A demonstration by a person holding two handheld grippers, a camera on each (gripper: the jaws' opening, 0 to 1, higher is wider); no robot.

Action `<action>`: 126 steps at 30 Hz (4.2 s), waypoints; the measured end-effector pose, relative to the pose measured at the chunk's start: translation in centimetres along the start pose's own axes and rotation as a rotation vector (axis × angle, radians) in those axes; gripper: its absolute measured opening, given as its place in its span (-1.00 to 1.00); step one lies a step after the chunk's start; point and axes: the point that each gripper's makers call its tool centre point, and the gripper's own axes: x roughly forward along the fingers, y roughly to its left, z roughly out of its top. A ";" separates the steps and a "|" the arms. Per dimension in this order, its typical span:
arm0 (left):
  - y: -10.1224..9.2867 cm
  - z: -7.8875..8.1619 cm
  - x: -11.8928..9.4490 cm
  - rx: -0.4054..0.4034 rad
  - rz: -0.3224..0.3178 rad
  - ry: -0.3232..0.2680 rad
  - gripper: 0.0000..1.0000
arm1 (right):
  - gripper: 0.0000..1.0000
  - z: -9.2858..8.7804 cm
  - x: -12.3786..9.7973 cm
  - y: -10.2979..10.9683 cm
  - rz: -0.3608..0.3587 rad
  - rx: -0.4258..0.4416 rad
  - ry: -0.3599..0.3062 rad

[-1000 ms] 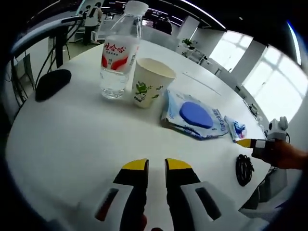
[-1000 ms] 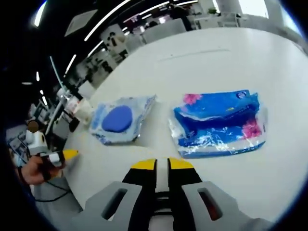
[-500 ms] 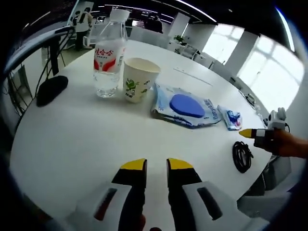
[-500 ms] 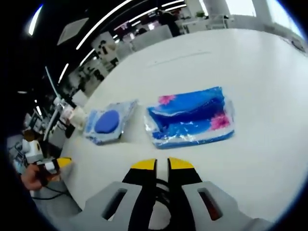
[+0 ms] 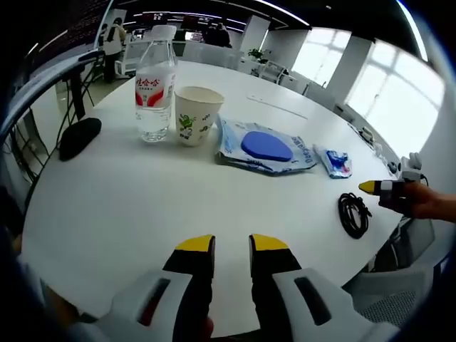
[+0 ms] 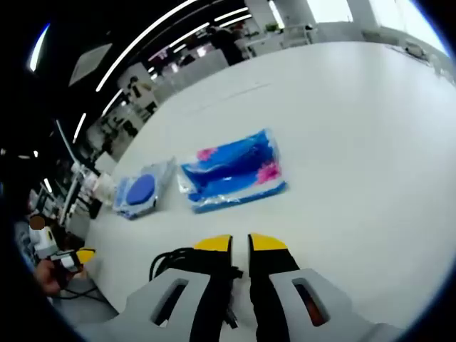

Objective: Arrange the tabletop items into an orderly group along one side of the table until the central work area is clear of visible clutter.

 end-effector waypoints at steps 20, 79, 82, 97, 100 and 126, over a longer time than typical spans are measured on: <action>-1.3 0.4 -1.8 0.047 -0.021 -0.023 -0.59 | -0.85 -1.0 -1.7 -3.4 -0.082 0.063 -0.025; -1.4 -0.4 -5.8 -0.020 0.036 -0.065 -0.54 | -0.93 6.6 5.9 -3.4 -0.106 -0.132 0.046; -1.2 -0.6 -5.8 -0.028 0.041 -0.064 -0.54 | -0.95 6.5 5.9 -2.8 -0.096 -0.141 0.047; -1.5 -0.5 -5.9 -0.015 0.035 -0.066 -0.53 | -0.94 6.6 6.8 -1.6 -0.067 -0.160 0.052; -1.4 -0.4 -5.9 -0.018 0.036 -0.069 -0.53 | -0.93 6.8 6.7 -1.2 -0.061 -0.157 0.049; -1.2 -0.2 -5.7 -0.016 0.022 -0.080 -0.54 | -0.82 4.2 3.2 -2.0 -0.082 -0.130 0.051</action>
